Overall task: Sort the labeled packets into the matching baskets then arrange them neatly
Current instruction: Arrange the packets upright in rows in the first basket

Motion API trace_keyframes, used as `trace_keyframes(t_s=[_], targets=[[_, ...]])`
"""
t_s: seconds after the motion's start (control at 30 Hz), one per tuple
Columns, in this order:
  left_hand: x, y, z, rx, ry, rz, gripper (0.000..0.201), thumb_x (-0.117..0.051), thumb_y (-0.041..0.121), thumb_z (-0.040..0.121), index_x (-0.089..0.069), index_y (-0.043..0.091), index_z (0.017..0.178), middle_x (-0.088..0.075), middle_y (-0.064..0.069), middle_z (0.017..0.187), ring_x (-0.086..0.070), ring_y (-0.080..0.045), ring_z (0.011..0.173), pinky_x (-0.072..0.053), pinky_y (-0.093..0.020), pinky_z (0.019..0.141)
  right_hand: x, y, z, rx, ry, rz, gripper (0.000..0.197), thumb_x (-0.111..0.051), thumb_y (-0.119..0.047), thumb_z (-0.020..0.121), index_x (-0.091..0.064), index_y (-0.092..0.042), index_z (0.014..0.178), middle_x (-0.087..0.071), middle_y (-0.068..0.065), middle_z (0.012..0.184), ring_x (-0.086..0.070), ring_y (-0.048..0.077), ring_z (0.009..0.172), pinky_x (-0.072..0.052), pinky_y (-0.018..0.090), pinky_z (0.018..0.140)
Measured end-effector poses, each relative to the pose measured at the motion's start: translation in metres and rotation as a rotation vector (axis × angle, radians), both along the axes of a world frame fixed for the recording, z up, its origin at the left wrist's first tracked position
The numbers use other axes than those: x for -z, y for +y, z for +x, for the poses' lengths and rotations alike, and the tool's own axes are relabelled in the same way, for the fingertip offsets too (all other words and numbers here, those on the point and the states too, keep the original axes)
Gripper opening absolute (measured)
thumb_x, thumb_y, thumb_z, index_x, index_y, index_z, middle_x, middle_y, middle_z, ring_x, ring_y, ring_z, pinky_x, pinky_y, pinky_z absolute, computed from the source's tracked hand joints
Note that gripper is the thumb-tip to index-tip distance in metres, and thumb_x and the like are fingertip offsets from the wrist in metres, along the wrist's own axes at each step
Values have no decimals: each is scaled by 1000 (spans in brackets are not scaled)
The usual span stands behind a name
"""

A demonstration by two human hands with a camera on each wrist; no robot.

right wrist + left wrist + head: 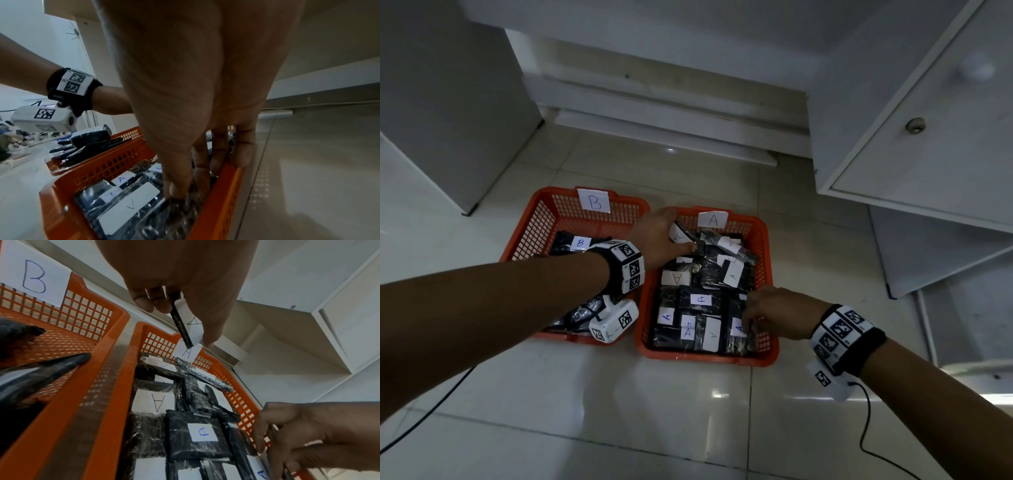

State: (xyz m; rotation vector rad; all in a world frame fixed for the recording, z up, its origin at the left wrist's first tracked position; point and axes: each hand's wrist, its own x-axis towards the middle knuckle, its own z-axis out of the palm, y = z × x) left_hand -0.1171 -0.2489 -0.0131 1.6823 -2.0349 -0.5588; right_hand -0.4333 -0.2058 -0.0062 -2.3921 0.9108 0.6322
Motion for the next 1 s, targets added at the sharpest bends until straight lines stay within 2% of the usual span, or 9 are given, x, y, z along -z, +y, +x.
trace_keyframes(t_s=[0.1, 0.2, 0.33, 0.43, 0.5, 0.6, 0.67, 0.8, 1.0], targets=[[0, 0, 1, -3, 10, 8, 56, -79, 50, 81, -62, 19, 124, -63, 7, 109, -57, -10, 92, -41, -24, 74, -5, -6, -3, 67, -61, 30, 21, -57, -27, 104, -70, -37, 118, -57, -12, 125, -46, 12, 123, -50, 39, 102], [-1, -1, 3, -19, 14, 15, 51, -80, 47, 82, -63, 18, 119, -59, 10, 103, -54, -10, 90, -42, -25, 74, -17, -24, -2, 212, -227, 72, 19, -53, -24, 108, -68, -34, 114, -59, -17, 116, -57, 5, 110, -55, 39, 97], [0, -3, 5, -44, -5, 35, 50, -81, 49, 80, -62, 20, 115, -66, 0, 107, -61, -16, 93, -53, -33, 80, -27, -31, 17, 347, -303, 103, 22, -47, -23, 110, -68, -29, 112, -68, -11, 115, -65, 8, 105, -56, 40, 94], [0, -3, 4, -40, -4, 30, 51, -81, 49, 80, -63, 18, 117, -67, 1, 106, -62, -15, 92, -52, -31, 78, -22, -16, 38, 268, -139, 170, 28, -44, -25, 109, -70, -29, 119, -70, -10, 122, -66, 9, 106, -56, 35, 94], [-1, -1, 5, -28, 1, 23, 52, -80, 50, 80, -63, 19, 119, -68, 3, 107, -63, -14, 93, -50, -29, 76, -12, -6, 44, 188, -25, 130, 30, -45, -27, 109, -69, -29, 126, -69, -8, 128, -66, 10, 109, -55, 30, 93], [3, 1, 10, -25, 16, 31, 55, -79, 52, 79, -62, 21, 122, -69, 5, 109, -64, -13, 95, -56, -34, 81, 5, 1, 41, 159, 23, 83, 29, -46, -32, 107, -68, -33, 126, -69, -6, 130, -65, 14, 112, -53, 28, 89], [5, 0, 13, -39, 6, 44, 60, -75, 58, 77, -61, 24, 124, -68, 5, 110, -63, -13, 96, -57, -38, 84, 10, 3, 35, 152, 29, 100, 29, -47, -32, 106, -66, -39, 127, -65, -9, 136, -63, 14, 117, -53, 30, 95], [6, -3, 18, -71, -21, 63, 53, -78, 56, 78, -62, 21, 113, -66, 1, 107, -63, -17, 95, -57, -40, 83, 12, 5, 28, 108, 14, 95, 29, -50, -30, 106, -67, -39, 128, -64, -11, 138, -62, 11, 118, -53, 27, 98], [11, -4, 15, -41, -4, 57, 54, -77, 58, 77, -62, 24, 117, -66, 4, 107, -63, -15, 95, -57, -39, 83, 13, 4, 40, 267, -248, 163, 22, -49, -25, 106, -65, -37, 113, -70, -15, 114, -67, 3, 102, -59, 34, 89]])
